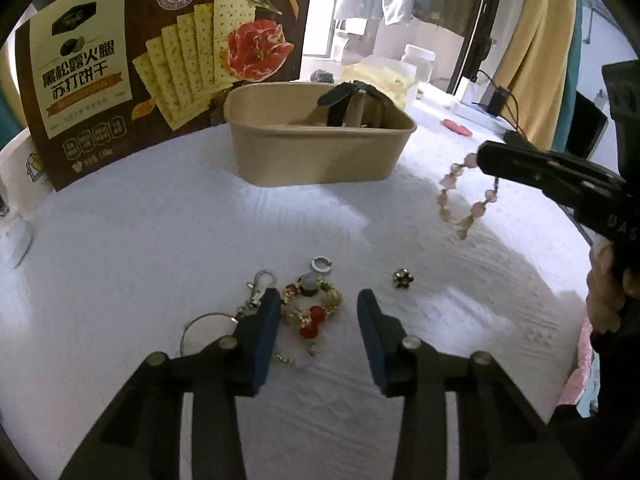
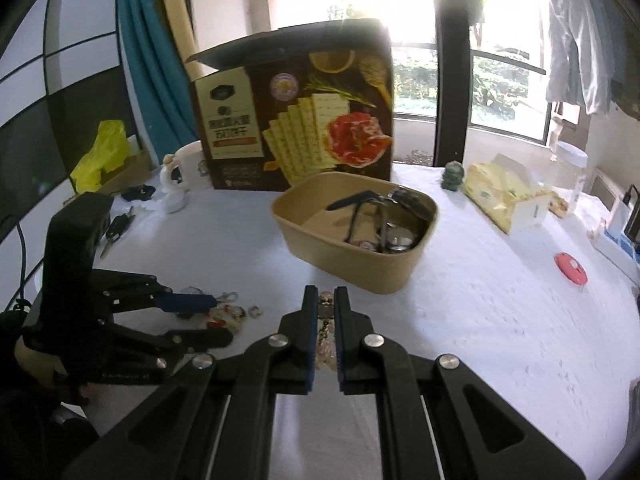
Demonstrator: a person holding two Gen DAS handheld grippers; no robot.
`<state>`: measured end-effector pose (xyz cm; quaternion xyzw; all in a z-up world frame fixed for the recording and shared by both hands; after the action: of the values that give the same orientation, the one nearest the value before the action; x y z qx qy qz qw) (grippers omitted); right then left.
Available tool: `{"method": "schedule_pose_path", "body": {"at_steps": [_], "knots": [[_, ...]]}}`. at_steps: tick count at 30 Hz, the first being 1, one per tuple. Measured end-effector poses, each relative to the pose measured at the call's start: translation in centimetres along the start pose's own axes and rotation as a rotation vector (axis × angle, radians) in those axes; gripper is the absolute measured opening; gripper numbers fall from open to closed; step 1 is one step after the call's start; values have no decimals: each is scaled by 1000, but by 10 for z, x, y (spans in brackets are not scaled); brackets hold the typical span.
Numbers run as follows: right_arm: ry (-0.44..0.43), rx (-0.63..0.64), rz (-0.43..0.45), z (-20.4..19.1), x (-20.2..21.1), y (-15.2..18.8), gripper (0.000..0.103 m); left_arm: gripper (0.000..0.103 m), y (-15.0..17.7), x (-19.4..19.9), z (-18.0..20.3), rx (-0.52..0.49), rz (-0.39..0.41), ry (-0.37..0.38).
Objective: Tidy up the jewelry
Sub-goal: 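Grasp the pink bead bracelet with the right tool while the left tool grasps the red-charm keychain, then carry bracelet and keychain over the kraft bowl and release both into it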
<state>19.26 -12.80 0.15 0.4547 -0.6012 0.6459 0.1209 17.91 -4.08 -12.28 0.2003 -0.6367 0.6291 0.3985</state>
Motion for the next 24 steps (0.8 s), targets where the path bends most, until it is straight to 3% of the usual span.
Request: {"method": "schedule_pose_path", "body": {"at_steps": [3,6,9,15,24], "knots": [[-3,-15,-2,8,-1,2,7,36,0,-1,1,-9,-1,-17],[-11,-22,-5,12,-2,4,7,20,0,-1,-3,-5,-3,-46],[-20,-22,2,10,-1,3,7,8,-3,2,-4,3,-3,-26],[-34,-16,15,9,1,-2,7,8,-10,11,6,-9,19,-8],[-24,-11,44,15,8,-17,7,8,-50,41,15,-34,126,15]]}}
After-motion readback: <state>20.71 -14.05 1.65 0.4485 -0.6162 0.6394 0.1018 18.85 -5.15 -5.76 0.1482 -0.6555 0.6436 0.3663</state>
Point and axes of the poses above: each gripper's, at about its wrist camera, not at the fingertips, and x roughly against the way its jaws point, z to its right, y to its underside, the point moved 8 cm from there along -x, roughly the way its jaws point, and after that the axes turned 2 degrees about -x, right-handed, at the moved point
